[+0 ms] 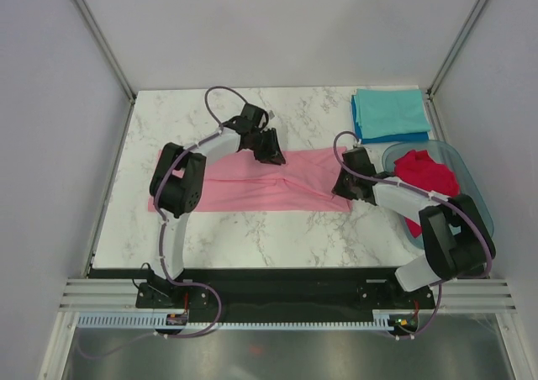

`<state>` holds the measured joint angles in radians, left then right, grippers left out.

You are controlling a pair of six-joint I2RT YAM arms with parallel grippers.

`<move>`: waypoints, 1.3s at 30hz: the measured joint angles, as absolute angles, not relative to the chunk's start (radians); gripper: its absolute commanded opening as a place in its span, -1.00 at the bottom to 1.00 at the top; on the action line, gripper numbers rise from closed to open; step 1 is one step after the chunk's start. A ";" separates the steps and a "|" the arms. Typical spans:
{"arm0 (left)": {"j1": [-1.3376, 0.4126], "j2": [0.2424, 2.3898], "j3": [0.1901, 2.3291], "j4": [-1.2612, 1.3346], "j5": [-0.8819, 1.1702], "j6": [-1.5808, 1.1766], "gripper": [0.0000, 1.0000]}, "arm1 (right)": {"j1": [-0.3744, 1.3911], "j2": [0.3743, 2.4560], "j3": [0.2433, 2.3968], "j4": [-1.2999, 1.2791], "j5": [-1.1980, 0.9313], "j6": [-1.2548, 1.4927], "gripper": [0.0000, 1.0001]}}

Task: Fold and stack the t-shirts
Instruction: Fold the tshirt

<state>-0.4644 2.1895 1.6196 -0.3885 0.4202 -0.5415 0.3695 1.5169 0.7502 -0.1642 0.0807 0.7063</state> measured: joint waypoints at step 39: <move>-0.009 1.408 1.301 -0.480 0.300 -0.543 -0.38 | 0.260 1.974 1.258 -0.173 0.202 0.565 -0.49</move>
